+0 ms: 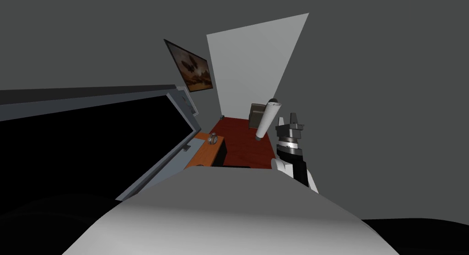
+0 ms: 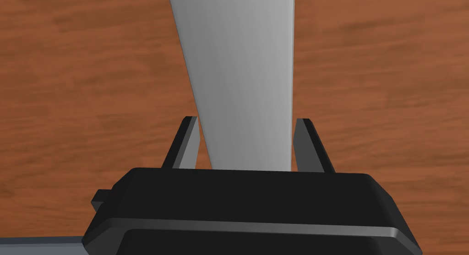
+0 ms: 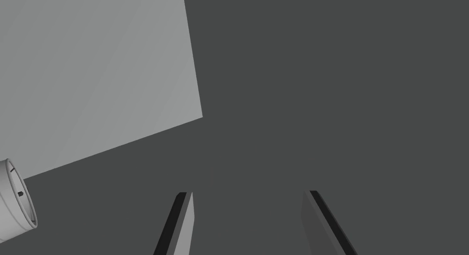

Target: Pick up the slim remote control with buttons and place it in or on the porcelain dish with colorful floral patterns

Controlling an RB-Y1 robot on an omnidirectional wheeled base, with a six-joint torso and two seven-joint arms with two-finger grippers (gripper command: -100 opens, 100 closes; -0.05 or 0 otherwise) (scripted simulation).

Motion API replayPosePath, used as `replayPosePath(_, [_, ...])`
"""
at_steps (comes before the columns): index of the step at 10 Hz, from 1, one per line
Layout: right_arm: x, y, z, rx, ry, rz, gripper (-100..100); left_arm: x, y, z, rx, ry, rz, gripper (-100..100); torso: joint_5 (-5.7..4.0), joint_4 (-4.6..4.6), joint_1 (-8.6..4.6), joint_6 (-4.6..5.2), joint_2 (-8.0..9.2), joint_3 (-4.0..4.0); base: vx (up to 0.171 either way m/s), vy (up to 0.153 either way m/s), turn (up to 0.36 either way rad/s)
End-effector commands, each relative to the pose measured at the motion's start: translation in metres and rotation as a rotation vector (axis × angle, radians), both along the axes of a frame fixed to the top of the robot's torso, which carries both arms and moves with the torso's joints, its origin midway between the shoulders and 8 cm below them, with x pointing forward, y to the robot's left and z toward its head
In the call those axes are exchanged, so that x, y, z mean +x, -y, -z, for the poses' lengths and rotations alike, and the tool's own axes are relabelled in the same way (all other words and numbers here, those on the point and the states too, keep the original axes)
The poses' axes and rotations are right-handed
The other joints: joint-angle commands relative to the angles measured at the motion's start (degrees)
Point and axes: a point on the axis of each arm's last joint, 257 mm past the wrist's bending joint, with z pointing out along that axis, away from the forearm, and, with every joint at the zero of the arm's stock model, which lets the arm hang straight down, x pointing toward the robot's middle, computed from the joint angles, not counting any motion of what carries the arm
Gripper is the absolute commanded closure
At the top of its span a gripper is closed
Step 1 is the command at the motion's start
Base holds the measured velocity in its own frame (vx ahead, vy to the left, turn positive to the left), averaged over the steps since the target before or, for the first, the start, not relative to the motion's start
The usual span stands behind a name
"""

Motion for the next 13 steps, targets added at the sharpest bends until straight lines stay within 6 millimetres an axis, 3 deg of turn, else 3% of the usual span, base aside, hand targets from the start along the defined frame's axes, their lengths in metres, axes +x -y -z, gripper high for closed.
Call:
replayPosePath(1, [0.000,0.000,0.000,0.000,0.000,0.000,0,0.000,0.000,0.000,0.000,0.000,0.000,0,0.00,0.00,0.00,0.00,0.00,0.00,0.000,0.000,0.000])
replayPosePath(2, [0.000,0.000,0.000,0.000,0.000,0.000,0,-0.011,-0.022,-0.013,0.031,-0.022,0.011,100,0.00,0.00,0.03,0.00,0.02,0.01,0.050,-0.043,0.004])
replayPosePath(5, [0.000,0.000,0.000,0.000,0.000,0.000,0,-0.025,-0.046,-0.030,0.063,-0.052,0.030,100,-0.13,-0.11,-0.27,0.07,-0.29,-0.19,0.080,-0.077,0.011])
replayPosePath(6, [0.000,0.000,0.000,0.000,0.000,0.000,0,-0.039,-0.066,-0.047,0.087,-0.085,0.052,100,-0.16,-0.13,-0.33,0.08,-0.34,-0.23,0.171,-0.151,0.044])
replayPosePath(8, [0.000,0.000,0.000,0.000,0.000,0.000,0,-0.053,-0.083,-0.065,0.102,-0.118,0.076,100,-0.29,-0.26,-0.89,0.09,-0.76,-0.48,0.171,-0.208,0.040])
replayPosePath(10, [0.000,0.000,0.000,0.000,0.000,0.000,0,-0.066,-0.097,-0.082,0.111,-0.152,0.100,100,-0.33,-0.26,-0.94,0.09,-0.67,-0.45,0.107,-0.190,0.033])
replayPosePath(12, [0.000,0.000,0.000,0.000,0.000,0.000,0,-0.066,-0.097,-0.082,0.111,-0.152,0.100,100,-0.30,-0.20,-0.74,0.08,-0.37,-0.28,0.035,-0.090,0.011])
replayPosePath(13, [0.000,0.000,0.000,0.000,0.000,0.000,0,-0.079,-0.109,-0.099,0.116,-0.187,0.125,100,-0.24,-0.17,-0.45,0.10,-0.28,-0.22,0.082,-0.129,0.036])
